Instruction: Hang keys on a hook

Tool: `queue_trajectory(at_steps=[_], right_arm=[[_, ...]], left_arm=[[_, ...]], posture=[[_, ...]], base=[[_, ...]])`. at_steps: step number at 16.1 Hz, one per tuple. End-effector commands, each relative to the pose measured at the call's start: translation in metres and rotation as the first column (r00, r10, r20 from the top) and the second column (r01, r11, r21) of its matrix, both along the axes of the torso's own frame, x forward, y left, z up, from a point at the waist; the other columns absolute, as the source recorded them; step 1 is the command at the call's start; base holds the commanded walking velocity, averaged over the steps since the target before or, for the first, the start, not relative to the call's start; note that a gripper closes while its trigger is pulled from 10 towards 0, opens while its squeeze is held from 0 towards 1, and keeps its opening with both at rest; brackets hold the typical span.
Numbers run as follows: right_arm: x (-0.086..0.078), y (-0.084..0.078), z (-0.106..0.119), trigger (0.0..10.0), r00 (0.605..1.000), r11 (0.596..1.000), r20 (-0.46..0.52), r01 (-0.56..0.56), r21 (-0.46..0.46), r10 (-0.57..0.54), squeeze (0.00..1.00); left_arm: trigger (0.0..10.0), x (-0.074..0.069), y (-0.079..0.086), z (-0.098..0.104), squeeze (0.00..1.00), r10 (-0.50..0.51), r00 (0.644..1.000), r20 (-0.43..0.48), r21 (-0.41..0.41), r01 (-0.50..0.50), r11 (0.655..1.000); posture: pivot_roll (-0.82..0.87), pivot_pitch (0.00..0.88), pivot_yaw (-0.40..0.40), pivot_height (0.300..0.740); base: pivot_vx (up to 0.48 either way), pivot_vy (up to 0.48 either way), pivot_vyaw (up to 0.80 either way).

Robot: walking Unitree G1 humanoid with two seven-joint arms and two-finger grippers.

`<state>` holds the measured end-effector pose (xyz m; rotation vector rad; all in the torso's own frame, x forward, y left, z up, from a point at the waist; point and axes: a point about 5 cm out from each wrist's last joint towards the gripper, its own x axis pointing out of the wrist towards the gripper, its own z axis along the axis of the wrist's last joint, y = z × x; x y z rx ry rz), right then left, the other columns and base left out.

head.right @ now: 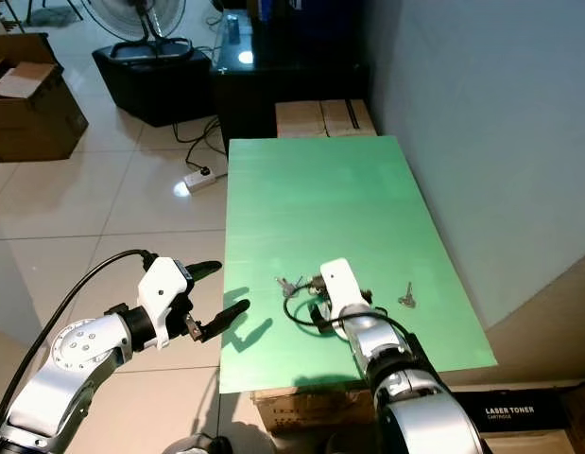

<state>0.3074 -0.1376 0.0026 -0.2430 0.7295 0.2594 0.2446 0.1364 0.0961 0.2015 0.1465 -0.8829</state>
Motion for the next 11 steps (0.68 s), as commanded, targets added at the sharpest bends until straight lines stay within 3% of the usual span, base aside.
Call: queue_trajectory(at_steps=[1, 4, 11], right_arm=[[0.002, 0.002, 0.001, 6.5, 1.0, 1.0, 0.011, 0.011, 0.024, -0.011, 0.0], [0.004, 0.007, 0.004, 0.3, 0.999, 0.996, 0.043, 0.019, 0.085, -0.022, 0.0], [0.002, 0.014, 0.001, 0.0, 0.998, 0.993, 0.033, 0.047, 0.113, -0.05, 0.0]], left_arm=[[10.0, -0.002, 0.003, 0.004, 0.0, -0.004, 1.0, 0.007, 0.005, 0.004, 1.0], [10.0, -0.005, 0.006, 0.005, 0.0, -0.005, 1.0, 0.003, 0.026, 0.004, 1.0], [10.0, -0.012, 0.015, 0.012, 0.0, 0.008, 1.0, -0.002, 0.066, -0.008, 0.998]], posture=[[0.03, 0.129, 0.047, 0.74], [0.06, 0.143, 0.055, 0.74], [0.11, 0.155, 0.068, 0.74]], base=[[0.0, 0.0, 0.0], [0.0, 0.0, 0.0], [0.0, 0.0, 0.0]])
